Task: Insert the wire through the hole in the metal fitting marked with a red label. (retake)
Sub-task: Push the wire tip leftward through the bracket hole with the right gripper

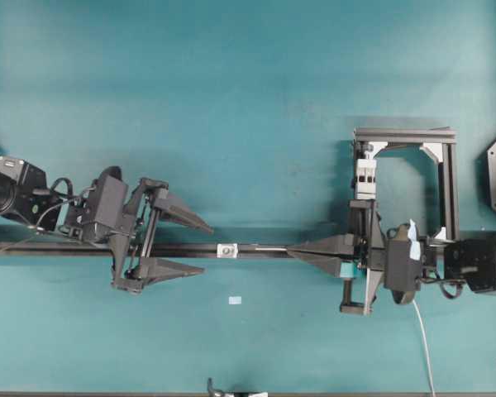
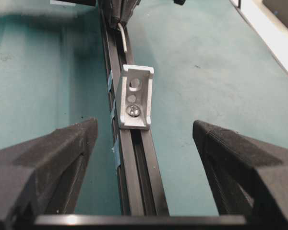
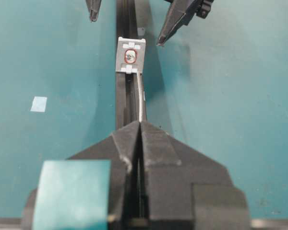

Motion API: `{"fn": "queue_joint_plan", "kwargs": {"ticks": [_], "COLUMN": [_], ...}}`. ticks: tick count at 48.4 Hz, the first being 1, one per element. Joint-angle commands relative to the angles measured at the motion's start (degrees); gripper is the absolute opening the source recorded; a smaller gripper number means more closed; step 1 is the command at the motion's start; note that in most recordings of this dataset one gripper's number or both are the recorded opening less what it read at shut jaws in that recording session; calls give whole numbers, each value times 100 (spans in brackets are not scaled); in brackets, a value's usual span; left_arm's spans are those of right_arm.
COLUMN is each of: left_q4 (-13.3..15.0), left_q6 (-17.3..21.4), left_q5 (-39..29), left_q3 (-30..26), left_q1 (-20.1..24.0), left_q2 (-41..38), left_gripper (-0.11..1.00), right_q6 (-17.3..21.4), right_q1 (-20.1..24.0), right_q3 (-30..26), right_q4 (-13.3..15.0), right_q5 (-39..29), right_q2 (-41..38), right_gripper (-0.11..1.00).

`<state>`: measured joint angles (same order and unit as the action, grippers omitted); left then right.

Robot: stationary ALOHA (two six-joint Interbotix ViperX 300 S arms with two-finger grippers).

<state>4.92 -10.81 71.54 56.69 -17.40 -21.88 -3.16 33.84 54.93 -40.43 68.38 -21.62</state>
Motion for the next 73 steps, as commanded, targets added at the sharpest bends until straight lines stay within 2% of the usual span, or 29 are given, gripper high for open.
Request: {"fn": "queue_joint_plan", "kwargs": {"ticks": [1, 17, 29, 61, 73], "left_q4": [-18, -26, -26, -35, -35], "left_q6": [9, 9, 18, 35, 35], "left_q5": [26, 26, 26, 26, 26], "left_q3": [-44, -35, -26, -35, -44], "left_q1": [-26, -26, -26, -26, -26], "left_q2": [88, 88, 88, 79, 88], "left_gripper": [39, 39, 39, 39, 39], "right_q6": [79, 70, 44, -9, -53], "right_q1": [-26, -70, -105, -158, -281], "right_q3": [-70, -141, -149, -281, -378], "right_q4": [-9, -18, -229, -229, -229], "right_q5": [-88, -114, -123, -158, -396], "right_q2": [44, 44, 44, 44, 44], "right_gripper": [2, 2, 2, 2, 2]}}
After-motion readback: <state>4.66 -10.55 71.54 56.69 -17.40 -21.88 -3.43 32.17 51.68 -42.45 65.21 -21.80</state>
